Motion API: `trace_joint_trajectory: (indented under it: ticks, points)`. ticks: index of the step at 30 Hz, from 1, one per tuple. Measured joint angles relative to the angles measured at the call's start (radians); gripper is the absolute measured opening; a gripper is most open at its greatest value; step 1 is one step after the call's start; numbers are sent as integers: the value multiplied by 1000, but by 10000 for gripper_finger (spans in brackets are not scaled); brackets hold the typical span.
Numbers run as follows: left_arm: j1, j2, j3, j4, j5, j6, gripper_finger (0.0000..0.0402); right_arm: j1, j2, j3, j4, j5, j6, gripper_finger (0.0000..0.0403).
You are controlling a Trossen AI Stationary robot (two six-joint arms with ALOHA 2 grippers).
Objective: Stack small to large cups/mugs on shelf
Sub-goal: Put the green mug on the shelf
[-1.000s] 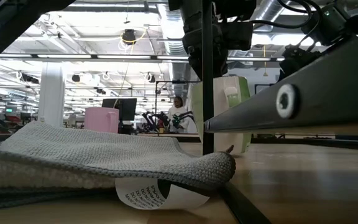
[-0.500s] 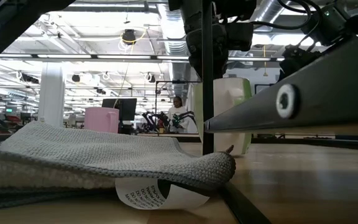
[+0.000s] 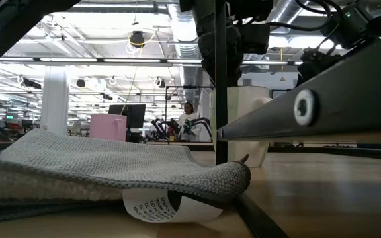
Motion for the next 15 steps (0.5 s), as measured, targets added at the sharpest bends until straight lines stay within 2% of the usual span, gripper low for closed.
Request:
trace_joint_trajectory:
  ticks: [5,15]
  points:
    - [0,0,0,-26,0,4,208,0,0,0,-2,0,0,292]
    - [0,-2,29,-87,43,-15,213,0,0,0,-22,0,1,292]
